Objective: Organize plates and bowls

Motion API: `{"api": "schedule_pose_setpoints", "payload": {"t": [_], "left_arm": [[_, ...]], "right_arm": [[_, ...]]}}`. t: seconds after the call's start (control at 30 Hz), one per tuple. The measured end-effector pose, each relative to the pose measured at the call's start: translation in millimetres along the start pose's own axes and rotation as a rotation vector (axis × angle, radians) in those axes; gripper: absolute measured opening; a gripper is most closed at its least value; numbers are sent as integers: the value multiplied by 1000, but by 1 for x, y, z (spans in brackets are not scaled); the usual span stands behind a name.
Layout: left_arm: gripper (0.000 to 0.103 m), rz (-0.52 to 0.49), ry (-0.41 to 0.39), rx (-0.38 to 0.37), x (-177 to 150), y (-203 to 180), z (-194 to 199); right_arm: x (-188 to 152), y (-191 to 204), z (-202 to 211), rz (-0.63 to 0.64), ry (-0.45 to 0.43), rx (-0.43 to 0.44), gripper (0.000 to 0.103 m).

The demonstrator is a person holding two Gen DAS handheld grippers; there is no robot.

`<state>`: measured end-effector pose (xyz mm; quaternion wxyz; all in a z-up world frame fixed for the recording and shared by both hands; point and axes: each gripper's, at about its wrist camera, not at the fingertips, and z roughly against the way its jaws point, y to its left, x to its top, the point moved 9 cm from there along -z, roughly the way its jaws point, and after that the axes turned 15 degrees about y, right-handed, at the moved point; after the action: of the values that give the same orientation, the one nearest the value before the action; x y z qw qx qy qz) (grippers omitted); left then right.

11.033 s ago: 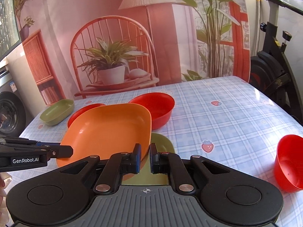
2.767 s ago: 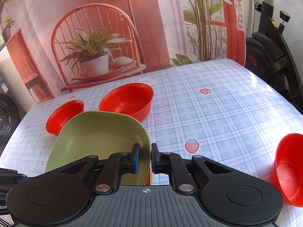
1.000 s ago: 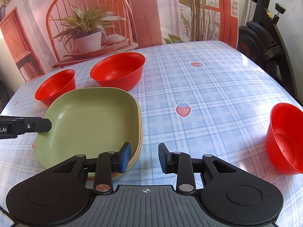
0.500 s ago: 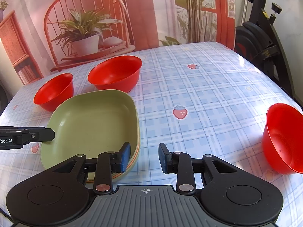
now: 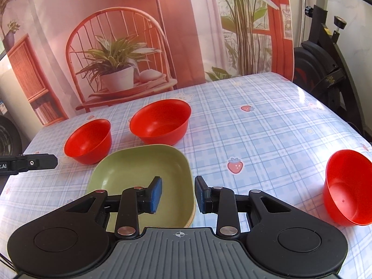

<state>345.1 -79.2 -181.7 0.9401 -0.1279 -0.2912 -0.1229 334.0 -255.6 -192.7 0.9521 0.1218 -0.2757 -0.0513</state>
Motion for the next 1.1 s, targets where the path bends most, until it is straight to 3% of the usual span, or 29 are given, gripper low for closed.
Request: {"api": "schedule_pose_setpoints", "payload": {"t": [0.13,0.23,0.4,0.53,0.8,1.1], "left_arm": [[28,35,-56,-11,20,24,29],[28,52,-107,25,36,40,50],[28,-27,-157,96,63,49,72],[28,-10,-181,74,78,62,75],[28,82,-80,16,72,100,13],[28,109,67,1,43,101,-63]], "right_arm": [[22,22,9,24,-23,21,29],[40,40,9,40,-23,33,29],[73,77,8,91,-37,52,29],[96,104,-9,98,-35,73,29],[105,137,-80,73,86,91,29],[102,138,-128,69,177,48,29]]}}
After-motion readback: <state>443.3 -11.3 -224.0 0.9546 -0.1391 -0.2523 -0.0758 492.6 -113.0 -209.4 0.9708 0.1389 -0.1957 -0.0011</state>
